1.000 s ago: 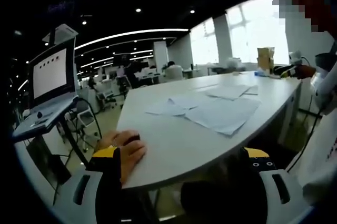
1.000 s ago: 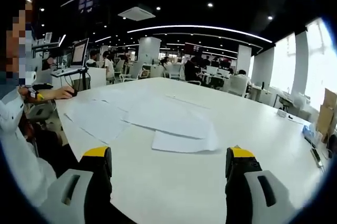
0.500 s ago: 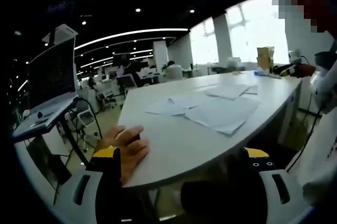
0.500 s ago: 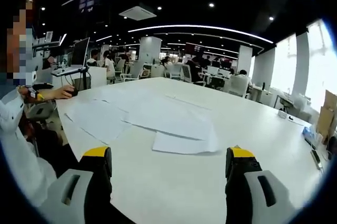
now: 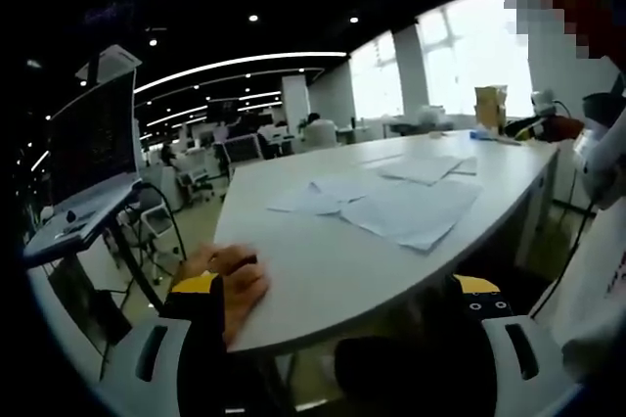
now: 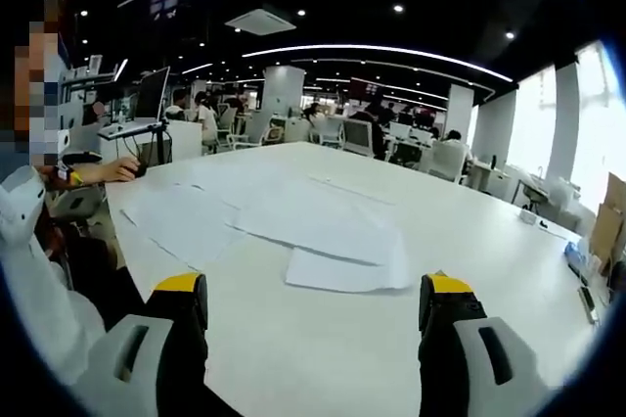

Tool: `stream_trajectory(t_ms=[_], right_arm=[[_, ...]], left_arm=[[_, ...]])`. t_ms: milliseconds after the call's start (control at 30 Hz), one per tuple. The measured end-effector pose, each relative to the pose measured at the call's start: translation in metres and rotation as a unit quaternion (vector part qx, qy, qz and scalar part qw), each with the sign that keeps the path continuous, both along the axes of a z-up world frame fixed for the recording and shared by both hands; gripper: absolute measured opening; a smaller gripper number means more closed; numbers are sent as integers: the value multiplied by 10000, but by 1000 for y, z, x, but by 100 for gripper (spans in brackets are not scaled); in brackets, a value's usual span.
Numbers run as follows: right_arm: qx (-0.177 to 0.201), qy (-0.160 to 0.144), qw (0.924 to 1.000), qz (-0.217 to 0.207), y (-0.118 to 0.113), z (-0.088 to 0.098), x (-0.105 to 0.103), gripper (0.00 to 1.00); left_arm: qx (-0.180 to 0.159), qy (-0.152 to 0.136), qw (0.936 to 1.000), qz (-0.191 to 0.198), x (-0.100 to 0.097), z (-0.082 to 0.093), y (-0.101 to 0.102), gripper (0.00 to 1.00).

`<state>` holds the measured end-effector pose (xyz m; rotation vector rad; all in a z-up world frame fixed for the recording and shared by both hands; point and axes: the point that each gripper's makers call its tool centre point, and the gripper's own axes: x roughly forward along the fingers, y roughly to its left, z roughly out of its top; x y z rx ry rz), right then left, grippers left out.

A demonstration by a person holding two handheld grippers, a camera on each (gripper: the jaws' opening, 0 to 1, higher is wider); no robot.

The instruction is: Organize the stack of printing papers by aligning and flattening the scattered papers on the table

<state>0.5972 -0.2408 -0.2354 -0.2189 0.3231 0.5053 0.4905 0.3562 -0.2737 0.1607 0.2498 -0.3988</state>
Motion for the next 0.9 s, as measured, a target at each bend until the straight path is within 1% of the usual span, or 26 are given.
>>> stream_trajectory(t_ms=[267, 567, 900], right_arm=[[-43, 20, 10000, 44, 4, 1, 3, 84], [-75, 9, 10000, 63, 8, 2, 2, 84], [-80, 32, 9999, 61, 10, 1, 4, 84]], left_arm=[[-2, -14, 10000, 20, -2, 1, 0, 97], [3, -27, 10000, -13, -3, 2, 2, 97], [-8, -16, 10000, -16, -5, -1, 0, 97]])
